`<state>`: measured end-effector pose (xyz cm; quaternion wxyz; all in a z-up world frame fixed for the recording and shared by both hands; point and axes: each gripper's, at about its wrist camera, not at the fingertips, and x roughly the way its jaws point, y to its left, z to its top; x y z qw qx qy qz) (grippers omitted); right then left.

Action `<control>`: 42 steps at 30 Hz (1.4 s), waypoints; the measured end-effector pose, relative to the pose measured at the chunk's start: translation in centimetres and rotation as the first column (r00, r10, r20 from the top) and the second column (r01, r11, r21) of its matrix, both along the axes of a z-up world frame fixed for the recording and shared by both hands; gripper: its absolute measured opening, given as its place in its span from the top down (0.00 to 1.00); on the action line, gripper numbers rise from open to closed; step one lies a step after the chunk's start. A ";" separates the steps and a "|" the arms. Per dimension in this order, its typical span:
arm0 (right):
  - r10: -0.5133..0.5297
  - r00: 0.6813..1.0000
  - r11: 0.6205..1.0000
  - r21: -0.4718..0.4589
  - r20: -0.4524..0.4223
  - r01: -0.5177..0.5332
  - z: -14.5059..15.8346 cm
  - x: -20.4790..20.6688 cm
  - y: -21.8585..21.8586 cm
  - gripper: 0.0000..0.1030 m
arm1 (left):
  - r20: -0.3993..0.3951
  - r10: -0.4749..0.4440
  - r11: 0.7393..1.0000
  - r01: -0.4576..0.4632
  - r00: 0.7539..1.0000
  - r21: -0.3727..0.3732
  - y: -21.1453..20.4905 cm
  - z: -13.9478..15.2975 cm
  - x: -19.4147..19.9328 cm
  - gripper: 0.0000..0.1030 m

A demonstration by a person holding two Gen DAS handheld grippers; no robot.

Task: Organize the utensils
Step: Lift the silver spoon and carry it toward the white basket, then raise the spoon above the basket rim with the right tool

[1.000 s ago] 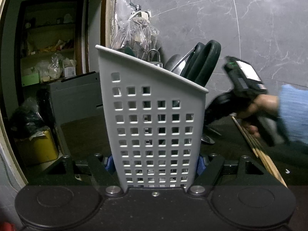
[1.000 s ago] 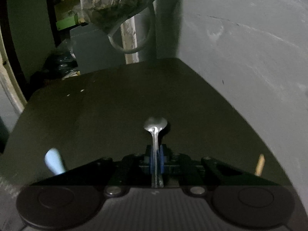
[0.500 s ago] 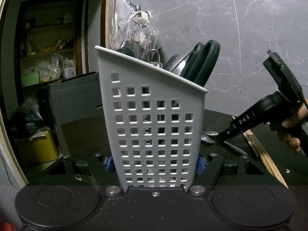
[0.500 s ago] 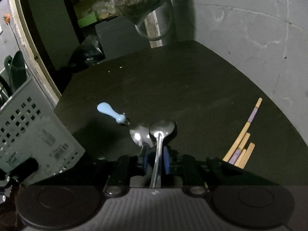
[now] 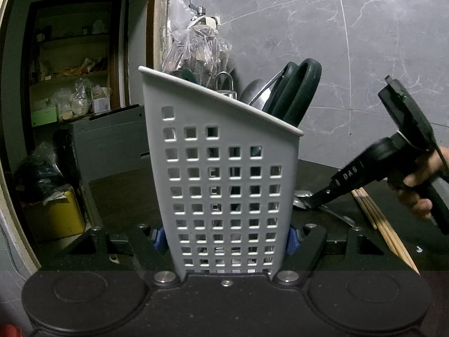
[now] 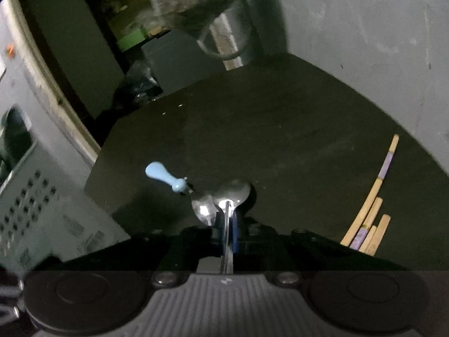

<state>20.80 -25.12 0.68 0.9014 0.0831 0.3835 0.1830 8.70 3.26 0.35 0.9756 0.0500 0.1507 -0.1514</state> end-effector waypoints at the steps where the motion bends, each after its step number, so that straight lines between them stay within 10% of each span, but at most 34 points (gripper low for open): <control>1: 0.013 1.000 0.999 -0.042 0.020 -0.012 0.2 -0.5 0.5 0.94 | 0.000 0.000 1.000 0.000 1.000 0.001 0.0 0.0 0.0 0.26; 11: 0.089 0.992 0.955 -0.290 0.085 -0.060 0.8 -5.2 3.8 0.94 | 0.000 0.000 1.000 0.000 1.000 0.000 0.0 0.0 0.0 0.26; 19: 0.170 0.985 0.968 -0.193 0.029 -0.162 -0.1 -6.8 5.0 0.91 | 0.000 0.001 1.000 -0.001 1.000 0.001 -0.1 0.0 0.0 0.26; 29: 0.221 0.974 0.974 0.060 -0.049 -0.218 -0.1 -3.6 3.0 0.59 | 0.000 0.001 1.000 -0.001 1.000 0.001 -0.1 0.0 0.0 0.26; 36: 0.197 0.973 0.978 0.086 -0.121 -0.188 0.0 -1.2 2.5 0.92 | 0.000 0.001 1.000 -0.001 1.000 0.001 -0.1 0.0 0.0 0.26; 42: 0.200 0.975 0.979 -0.009 -0.100 -0.202 0.6 -1.9 3.5 0.97 | 0.000 0.000 1.000 0.000 1.000 0.001 -0.1 0.0 0.0 0.26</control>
